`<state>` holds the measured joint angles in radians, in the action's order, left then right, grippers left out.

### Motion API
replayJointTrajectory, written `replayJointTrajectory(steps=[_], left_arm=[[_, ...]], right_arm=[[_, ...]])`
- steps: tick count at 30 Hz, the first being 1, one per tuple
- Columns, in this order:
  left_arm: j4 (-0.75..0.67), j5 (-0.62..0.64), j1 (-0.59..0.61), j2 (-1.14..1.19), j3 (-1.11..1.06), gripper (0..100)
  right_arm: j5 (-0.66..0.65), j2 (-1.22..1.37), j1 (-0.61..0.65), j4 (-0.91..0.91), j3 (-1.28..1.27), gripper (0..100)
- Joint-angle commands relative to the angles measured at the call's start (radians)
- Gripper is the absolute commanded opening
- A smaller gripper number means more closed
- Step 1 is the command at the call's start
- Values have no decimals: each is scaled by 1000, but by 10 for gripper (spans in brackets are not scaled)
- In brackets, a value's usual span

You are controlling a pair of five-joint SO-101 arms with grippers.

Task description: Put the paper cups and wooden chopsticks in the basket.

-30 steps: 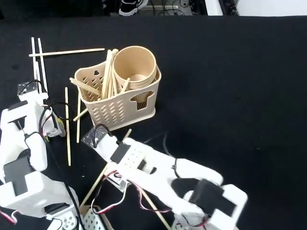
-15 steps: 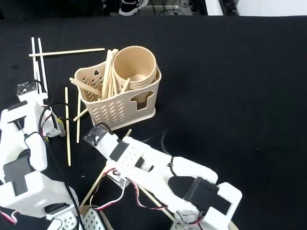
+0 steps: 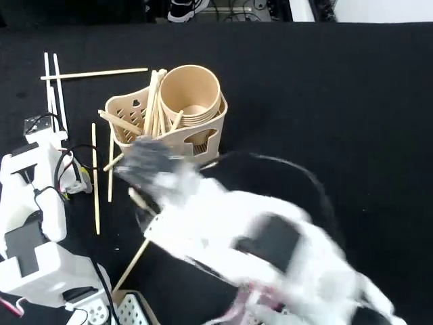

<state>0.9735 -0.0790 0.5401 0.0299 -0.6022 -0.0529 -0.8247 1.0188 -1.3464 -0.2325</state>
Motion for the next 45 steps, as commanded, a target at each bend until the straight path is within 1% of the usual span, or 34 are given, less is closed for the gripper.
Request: replayJointTrajectory(steps=[1, 2, 4, 6, 8, 10, 16, 21, 27, 34, 36, 41, 45], left_arm=[[-18, -5, 19, -8, -1, 173], [-18, -5, 19, -8, -1, 173], [-18, -5, 19, -8, -1, 173], [-18, -3, 19, -6, -1, 173], [-18, -3, 19, -6, -1, 173], [-18, -3, 19, -6, -1, 173], [-18, -3, 19, -6, -1, 173], [-18, -3, 19, -6, -1, 173], [-18, -3, 19, -6, -1, 173], [-18, -3, 19, -6, -1, 173], [-18, -3, 19, -6, -1, 173], [-18, -3, 19, -6, -1, 173], [-18, -2, 19, -6, -1, 173]], right_arm=[[-63, -137, 3, 348, 74, 11], [-86, -139, -9, 468, 61, 11], [-140, -128, -72, 671, 31, 11], [-203, -93, -140, 827, -4, 11], [-229, -47, -213, 908, -31, 11], [-227, 2, -267, 953, -59, 11], [-235, 104, -371, 1114, -185, 11], [-232, 122, -377, 1123, -282, 11], [-227, 122, -377, 1123, -303, 11], [-227, 79, -374, 1122, -189, 11], [-227, 54, -364, 1071, -134, 11], [-227, 2, -284, 844, -12, 11], [-227, 4, -259, 773, -58, 11]])
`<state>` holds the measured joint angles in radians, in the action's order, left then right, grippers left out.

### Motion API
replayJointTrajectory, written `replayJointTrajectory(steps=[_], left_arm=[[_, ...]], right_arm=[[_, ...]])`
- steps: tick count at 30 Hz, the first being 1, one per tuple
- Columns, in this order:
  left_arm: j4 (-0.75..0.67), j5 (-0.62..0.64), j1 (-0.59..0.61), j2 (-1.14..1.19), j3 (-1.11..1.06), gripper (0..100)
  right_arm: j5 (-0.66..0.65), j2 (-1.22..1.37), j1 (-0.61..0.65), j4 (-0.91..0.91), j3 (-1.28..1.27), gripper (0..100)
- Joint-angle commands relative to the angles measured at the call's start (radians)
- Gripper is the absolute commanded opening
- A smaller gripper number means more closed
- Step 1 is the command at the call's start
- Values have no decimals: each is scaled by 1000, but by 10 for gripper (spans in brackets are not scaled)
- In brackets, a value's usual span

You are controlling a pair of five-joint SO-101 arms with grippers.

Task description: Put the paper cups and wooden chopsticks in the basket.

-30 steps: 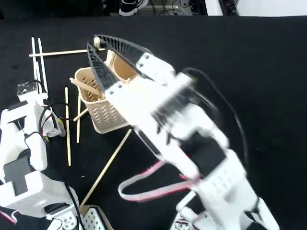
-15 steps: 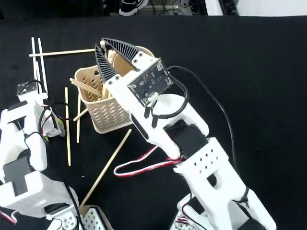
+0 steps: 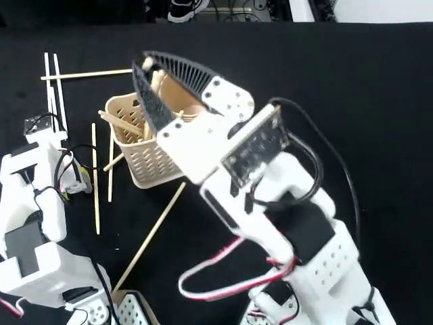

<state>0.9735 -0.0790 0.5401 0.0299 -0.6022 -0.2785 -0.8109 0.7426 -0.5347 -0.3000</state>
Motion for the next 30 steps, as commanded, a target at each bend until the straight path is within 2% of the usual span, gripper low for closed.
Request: replayJointTrajectory(steps=[1, 9, 10, 14, 15, 19, 24, 27, 30], left_arm=[[-18, -2, 19, -6, -1, 173], [-18, 0, 22, -5, 1, 173], [-18, 0, 24, -3, 2, 173], [-18, 0, 24, 0, 7, 177], [-18, 0, 24, 0, 7, 177], [-18, 0, 24, -2, 8, 177], [-11, 0, 24, -3, 31, 178], [25, -2, 30, 2, 107, 178], [101, -5, 39, 5, 248, 182]], right_arm=[[-2, -10, 17, -40, -22, 11], [-2, -12, 15, 66, -236, 25], [-6, -16, 12, 77, -249, 57], [-6, -12, -14, 28, -209, 314], [-6, -13, -14, -5, -189, 348], [-2, -19, -21, -121, -70, 274], [-2, -53, -94, -219, 56, 208], [-2, -124, -196, -344, 87, 169], [-2, -211, -328, -489, 64, 47]])
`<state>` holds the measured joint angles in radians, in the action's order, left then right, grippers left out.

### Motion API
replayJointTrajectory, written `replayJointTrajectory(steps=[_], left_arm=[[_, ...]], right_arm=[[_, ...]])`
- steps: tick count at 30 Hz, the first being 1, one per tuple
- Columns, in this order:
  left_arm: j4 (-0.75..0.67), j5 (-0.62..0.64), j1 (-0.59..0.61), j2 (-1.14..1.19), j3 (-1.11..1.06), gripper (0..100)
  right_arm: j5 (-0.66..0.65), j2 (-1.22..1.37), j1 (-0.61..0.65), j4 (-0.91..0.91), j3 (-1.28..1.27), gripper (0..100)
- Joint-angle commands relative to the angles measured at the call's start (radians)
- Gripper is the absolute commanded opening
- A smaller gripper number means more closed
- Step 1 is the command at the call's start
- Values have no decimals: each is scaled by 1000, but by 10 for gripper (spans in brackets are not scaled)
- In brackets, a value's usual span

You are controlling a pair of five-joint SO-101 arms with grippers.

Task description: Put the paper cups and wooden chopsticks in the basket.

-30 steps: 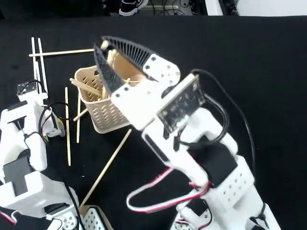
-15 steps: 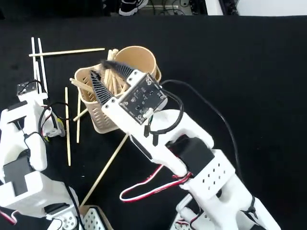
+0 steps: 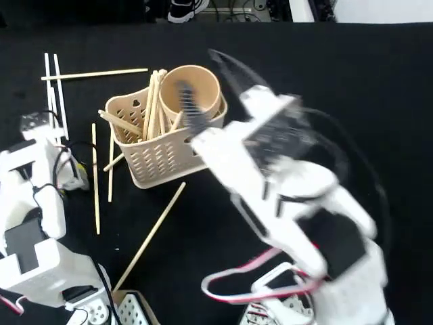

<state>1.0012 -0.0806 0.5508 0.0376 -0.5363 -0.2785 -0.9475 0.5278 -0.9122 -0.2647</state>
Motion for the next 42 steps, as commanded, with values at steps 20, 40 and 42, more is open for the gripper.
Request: replayJointTrajectory(steps=[20, 40, 42], left_arm=[[646, -5, -30, 1106, 1807, 261], [761, -5, 2, 1392, 2201, 30], [761, -5, -1, 1346, 2190, 27]], right_arm=[[199, -704, -450, 14, -1020, 15], [255, -938, -405, 157, -1420, 15], [255, -938, -405, 150, -1420, 15]])
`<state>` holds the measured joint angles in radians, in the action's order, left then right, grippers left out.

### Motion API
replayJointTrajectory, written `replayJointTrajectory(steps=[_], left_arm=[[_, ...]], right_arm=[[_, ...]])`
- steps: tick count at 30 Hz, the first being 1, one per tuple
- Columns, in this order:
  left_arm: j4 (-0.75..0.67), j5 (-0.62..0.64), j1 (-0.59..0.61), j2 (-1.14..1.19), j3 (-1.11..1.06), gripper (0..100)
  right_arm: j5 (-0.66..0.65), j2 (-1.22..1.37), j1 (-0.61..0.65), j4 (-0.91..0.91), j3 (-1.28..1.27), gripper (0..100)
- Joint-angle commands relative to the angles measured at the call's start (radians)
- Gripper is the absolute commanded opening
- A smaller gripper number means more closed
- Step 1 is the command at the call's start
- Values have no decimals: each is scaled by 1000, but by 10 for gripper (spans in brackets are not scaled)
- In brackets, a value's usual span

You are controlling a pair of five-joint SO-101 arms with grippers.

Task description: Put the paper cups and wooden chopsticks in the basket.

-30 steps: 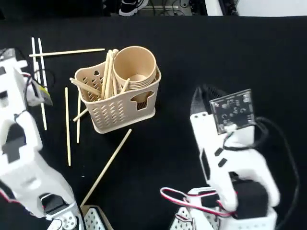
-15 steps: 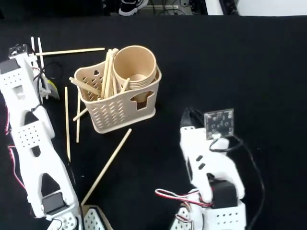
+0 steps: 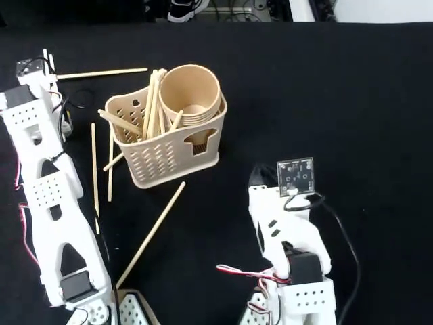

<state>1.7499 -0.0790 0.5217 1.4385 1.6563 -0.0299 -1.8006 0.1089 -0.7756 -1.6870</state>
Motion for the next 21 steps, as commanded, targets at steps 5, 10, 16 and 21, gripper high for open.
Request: replayJointTrajectory(steps=[5, 10, 16, 21], left_arm=[[15, -2, 30, -253, -114, 27], [15, 0, 28, -646, -544, 28], [5, -8, -4, -1238, -1050, 29], [-143, -8, -4, -1606, -1285, 29]], right_arm=[[6, -90, 14, -12, 2, 15], [9, -85, 17, -12, 2, 15], [9, -85, 17, -12, 2, 15], [9, -85, 15, -14, 2, 15]])
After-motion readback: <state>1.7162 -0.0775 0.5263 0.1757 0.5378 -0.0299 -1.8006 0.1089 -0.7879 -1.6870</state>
